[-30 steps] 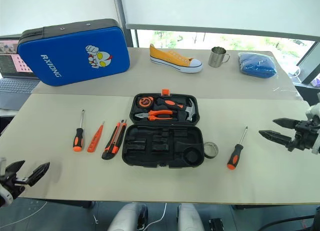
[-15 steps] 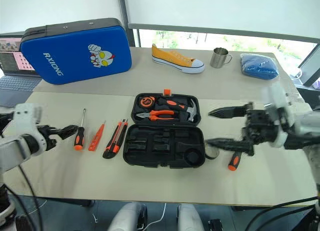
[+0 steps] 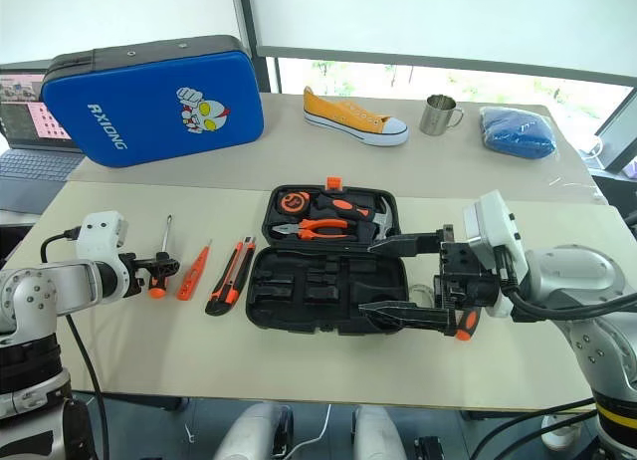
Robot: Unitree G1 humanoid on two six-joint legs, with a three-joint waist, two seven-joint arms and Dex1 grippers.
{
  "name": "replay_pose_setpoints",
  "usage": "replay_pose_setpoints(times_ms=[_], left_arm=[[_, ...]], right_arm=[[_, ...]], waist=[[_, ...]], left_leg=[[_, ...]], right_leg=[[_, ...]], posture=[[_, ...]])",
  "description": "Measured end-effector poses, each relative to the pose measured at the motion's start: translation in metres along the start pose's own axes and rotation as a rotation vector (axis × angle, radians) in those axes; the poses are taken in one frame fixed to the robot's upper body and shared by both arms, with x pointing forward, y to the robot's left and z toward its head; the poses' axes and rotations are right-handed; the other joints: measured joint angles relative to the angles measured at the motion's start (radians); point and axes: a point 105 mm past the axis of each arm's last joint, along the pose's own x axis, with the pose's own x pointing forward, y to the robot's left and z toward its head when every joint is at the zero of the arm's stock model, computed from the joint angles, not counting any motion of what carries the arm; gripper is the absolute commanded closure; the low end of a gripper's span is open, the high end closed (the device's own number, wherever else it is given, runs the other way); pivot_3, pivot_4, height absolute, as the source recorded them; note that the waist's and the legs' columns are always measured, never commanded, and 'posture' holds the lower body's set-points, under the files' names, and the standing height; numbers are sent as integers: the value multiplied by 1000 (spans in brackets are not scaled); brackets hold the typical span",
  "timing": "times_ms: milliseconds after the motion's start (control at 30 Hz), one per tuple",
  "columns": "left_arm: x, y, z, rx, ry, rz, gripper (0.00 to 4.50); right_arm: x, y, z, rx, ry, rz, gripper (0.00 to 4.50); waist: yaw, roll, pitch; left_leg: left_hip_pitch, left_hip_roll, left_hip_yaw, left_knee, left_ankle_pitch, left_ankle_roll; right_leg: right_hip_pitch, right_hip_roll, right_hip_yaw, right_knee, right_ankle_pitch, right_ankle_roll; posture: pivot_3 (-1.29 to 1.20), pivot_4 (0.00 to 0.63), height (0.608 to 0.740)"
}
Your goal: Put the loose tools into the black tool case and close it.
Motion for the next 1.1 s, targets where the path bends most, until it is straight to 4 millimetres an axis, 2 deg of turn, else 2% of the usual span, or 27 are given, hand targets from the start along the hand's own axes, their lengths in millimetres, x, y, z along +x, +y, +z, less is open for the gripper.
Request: replay_pose_setpoints(times_ms=[200,400,467,533,567,633,667,700,733,800,833,867,967,1100], left_arm=[[2,-5,-1,-6,-1,-30,3674],[3,2,1,-5,-12,-29,3766],[4,20,11,49,-40,27,3766],[2,34,34,164,-116,64,3766],[-3,29,57,249,-195,32,3766],[-15,3,91,417,-314,-84,3766],[-19,-8,99,480,-340,-131,3766],[-25,-29,108,615,-363,-228,3766],[-28,-45,109,699,-367,-305,3766],[-32,-87,99,886,-347,-514,3766],[-32,-114,86,998,-310,-649,3766],[-31,-122,81,1028,-295,-687,3766],[-28,-164,61,1186,-253,-850,3766],[-28,-201,53,1303,-248,-957,3766]], right_arm=[[0,-3,2,-9,-3,-19,0],[1,-8,8,-44,-2,-51,0],[1,-9,8,-46,0,-59,0],[0,-10,8,-45,0,-71,0],[0,-12,8,-44,-1,-82,0],[-1,-12,7,-40,5,-87,0],[-2,-11,6,-37,8,-90,0],[-4,-10,1,-18,19,-100,0],[-5,-10,-3,-5,29,-107,0],[-11,-10,-10,20,41,-141,0],[-17,-12,-14,33,56,-180,0],[-19,-12,-15,35,59,-191,0],[-35,-15,-23,59,82,-280,0],[-52,-12,-29,75,108,-362,0]], waist=[[0,0,0],[-4,2,-1],[-9,0,0],[-9,-3,2],[-6,-4,2],[13,-5,3],[18,-5,3],[23,-5,3],[25,-5,3],[28,-4,3],[27,-4,3],[27,-4,3],[25,-4,3],[13,-4,3]], left_leg=[[0,0,0,0,0,0],[1,0,0,0,0,0],[0,1,0,0,1,-1],[-2,1,0,0,1,-1],[-3,2,0,0,1,-2],[-5,1,-1,0,2,-3],[-6,0,0,0,1,-2],[-7,-1,0,0,1,-1],[-8,-2,0,0,1,-1],[-10,-2,1,0,0,1],[-11,-2,2,1,0,1],[-11,-2,2,1,-1,2],[-13,-4,3,2,-1,2],[-12,-3,1,2,-1,2]], right_leg=[[0,0,0,0,0,0],[0,1,0,1,0,0],[-2,3,0,1,0,-2],[-3,4,0,0,0,-2],[-3,4,-1,-1,1,-3],[-3,2,-3,-4,1,-2],[-3,0,-3,-5,2,-1],[-2,-1,-3,-5,2,0],[-2,-1,-4,-7,2,1],[-2,-2,-3,-12,3,2],[-3,-1,-3,-13,4,3],[-3,-1,-3,-13,4,3],[-3,1,-3,-13,4,4],[-3,3,-2,-13,4,4]], posture=[[0,150,739],[0,150,739],[0,150,739],[0,150,739],[0,150,739],[0,150,739],[0,150,739],[0,150,739],[0,150,739],[0,150,739],[0,150,739],[0,150,739],[0,150,739],[0,150,739]])
